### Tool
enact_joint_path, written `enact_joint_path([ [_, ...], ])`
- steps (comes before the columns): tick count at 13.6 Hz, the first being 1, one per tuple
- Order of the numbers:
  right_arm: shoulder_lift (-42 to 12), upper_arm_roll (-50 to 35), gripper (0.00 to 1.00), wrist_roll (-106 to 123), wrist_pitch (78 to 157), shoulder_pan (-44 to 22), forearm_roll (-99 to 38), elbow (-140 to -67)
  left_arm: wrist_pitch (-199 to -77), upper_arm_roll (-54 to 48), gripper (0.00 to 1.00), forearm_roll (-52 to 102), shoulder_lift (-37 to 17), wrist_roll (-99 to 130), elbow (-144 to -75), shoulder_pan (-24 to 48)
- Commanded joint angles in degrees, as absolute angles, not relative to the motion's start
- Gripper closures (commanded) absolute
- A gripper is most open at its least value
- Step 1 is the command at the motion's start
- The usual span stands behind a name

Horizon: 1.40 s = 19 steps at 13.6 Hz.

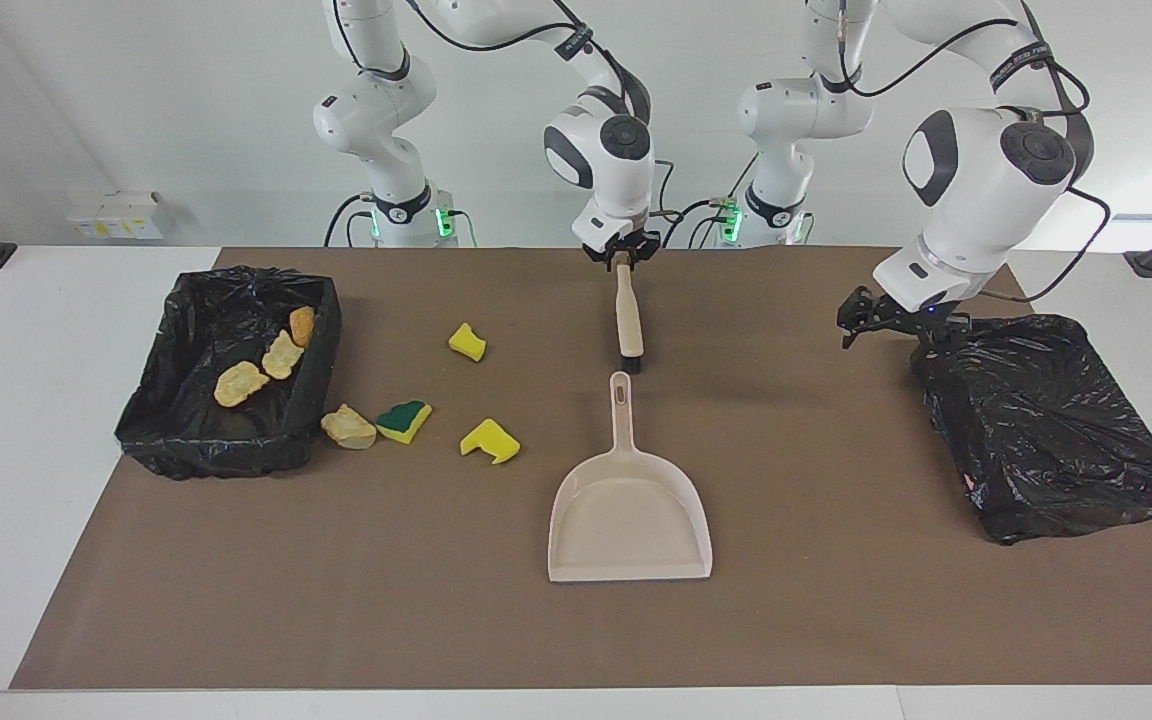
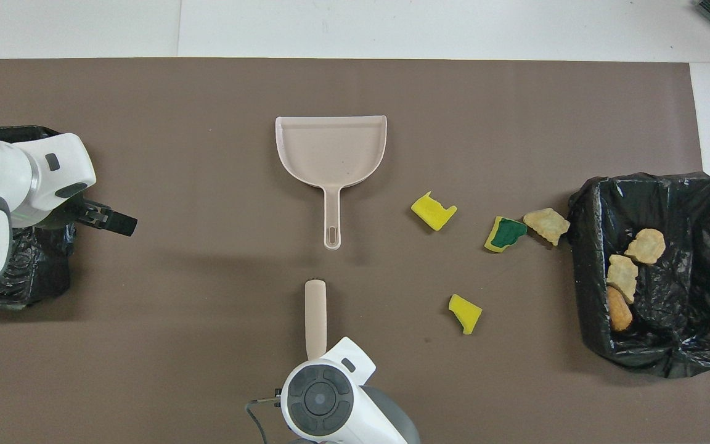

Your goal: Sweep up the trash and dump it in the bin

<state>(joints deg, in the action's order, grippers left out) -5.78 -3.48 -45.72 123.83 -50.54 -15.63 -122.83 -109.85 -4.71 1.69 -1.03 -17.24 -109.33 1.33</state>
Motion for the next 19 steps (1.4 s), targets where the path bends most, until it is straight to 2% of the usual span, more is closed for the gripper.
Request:
enact_joint_path([
  [1,-2.9,-3.4,1.0,-44.4,118.8,-48.2,-16.7,-120.6,-112.4,-4.5,0.0,1.7,-1.8,-15.6,-109.7,4.0],
  [5,3.5,-3.3,1.0,-39.7,111.6,-42.6,-16.3,-118.8,-117.0,-4.9,0.0,2.2,-6.3,-2.2,-107.5,11.5],
  [7,3.8,-3.3,1.0,-35.0,104.8,-37.7,-15.8,-115.7,-119.2,-5.0,0.0,3.2,-9.0,3.1,-105.8,14.0],
  [9,4.0,-3.2,1.0,-27.7,101.3,-32.6,-15.3,-114.9,-122.0,-5.0,0.0,5.5,-11.1,5.1,-105.1,16.5],
  [12,4.3,-3.3,1.0,-13.5,98.5,-24.4,-12.0,-115.0,-125.5,-5.0,0.0,6.1,-13.4,13.1,-104.2,20.6],
  [15,3.4,-3.3,1.0,-1.8,98.5,-16.5,-9.8,-115.5,-128.8,-5.0,0.0,5.7,-16.0,22.3,-104.2,26.5],
  [19,2.6,-3.3,1.0,11.0,98.4,-7.2,-6.2,-115.7,-132.7,-4.8,0.0,5.3,-18.7,30.1,-104.1,30.8],
])
